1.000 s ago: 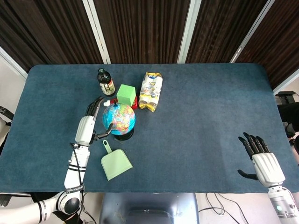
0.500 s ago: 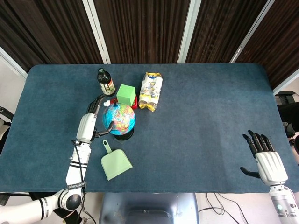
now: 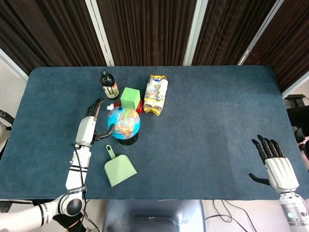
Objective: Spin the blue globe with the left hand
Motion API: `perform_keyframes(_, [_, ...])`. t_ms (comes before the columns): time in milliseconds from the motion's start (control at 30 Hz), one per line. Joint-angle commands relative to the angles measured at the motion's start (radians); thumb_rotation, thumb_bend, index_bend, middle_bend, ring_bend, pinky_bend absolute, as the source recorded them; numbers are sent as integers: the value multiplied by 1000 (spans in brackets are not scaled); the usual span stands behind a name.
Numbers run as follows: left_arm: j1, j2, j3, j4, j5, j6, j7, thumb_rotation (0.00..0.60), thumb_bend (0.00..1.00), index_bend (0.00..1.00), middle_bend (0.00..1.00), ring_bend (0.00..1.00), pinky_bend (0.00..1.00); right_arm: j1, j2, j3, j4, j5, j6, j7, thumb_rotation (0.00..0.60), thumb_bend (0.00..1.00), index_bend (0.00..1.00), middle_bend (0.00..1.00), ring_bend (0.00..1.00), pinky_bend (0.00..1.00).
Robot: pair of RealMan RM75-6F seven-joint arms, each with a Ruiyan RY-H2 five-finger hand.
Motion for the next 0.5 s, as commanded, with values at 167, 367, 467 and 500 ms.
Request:
perform_keyframes(167, [-55, -31, -42, 93, -46, -52, -1, 600, 363, 0, 0, 0, 0, -1, 0, 0, 0, -1, 1, 0, 600, 155, 0, 0, 0, 0])
perform_keyframes(367, [-77, -46, -49, 154, -60, -70, -15, 600, 365, 0, 0, 0, 0, -4, 1, 0, -1, -4, 7, 0, 600, 155, 0, 0, 0, 0])
perform_keyframes(467, [-79, -43, -51, 169, -67, -77, -26, 600, 366, 0, 0, 0, 0, -5, 2, -1, -1, -6, 10, 1, 600, 154, 0, 0, 0, 0])
perform_keyframes(500, [-30, -21, -16, 119, -43, -28, -31, 600, 367, 0, 0, 0, 0, -6, 2, 0, -1, -6, 11, 1, 600, 155, 0, 0, 0, 0])
